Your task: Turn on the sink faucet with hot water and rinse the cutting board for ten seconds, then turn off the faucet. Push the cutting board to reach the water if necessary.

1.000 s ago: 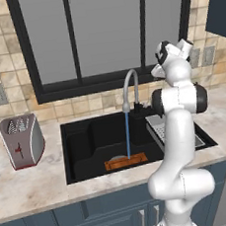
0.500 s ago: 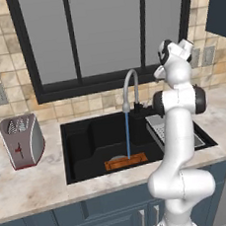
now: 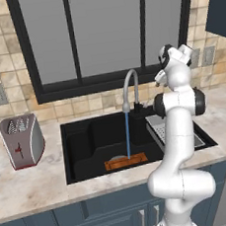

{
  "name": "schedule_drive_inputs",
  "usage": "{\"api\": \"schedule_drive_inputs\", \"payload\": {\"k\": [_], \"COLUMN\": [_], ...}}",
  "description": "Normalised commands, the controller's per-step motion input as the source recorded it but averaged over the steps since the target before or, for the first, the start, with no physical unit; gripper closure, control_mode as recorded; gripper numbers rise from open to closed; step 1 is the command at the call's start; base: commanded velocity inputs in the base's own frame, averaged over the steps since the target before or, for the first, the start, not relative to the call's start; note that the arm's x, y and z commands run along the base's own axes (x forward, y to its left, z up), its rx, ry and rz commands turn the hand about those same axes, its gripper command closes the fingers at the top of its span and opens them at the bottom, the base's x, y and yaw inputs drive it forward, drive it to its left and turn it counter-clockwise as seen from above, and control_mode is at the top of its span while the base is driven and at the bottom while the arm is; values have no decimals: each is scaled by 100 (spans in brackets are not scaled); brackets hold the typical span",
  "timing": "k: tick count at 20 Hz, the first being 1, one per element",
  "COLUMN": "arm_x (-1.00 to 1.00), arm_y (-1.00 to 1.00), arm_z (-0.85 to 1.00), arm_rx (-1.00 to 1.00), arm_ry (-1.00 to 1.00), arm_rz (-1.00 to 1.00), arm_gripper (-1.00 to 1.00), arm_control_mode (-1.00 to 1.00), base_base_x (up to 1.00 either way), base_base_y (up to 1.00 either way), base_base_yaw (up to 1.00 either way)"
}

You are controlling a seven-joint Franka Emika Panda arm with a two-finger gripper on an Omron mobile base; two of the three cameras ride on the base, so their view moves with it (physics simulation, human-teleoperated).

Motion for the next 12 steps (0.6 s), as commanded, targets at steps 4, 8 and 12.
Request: {"api": "schedule_drive_inputs", "payload": {"k": [4, 8, 12], "arm_x": [8, 4, 9], "arm_y": [2, 19, 19], "arm_z": [-28, -32, -25], "arm_rx": [0, -1, 0], "arm_ry": [0, 0, 0], "arm_rz": [0, 0, 0], "arm_gripper": [-100, -100, -100], "arm_control_mode": [-100, -100, -100], "base_base_x": [0, 0, 0], "base_base_y": [0, 0, 0], "base_base_yaw": [0, 0, 0]}}
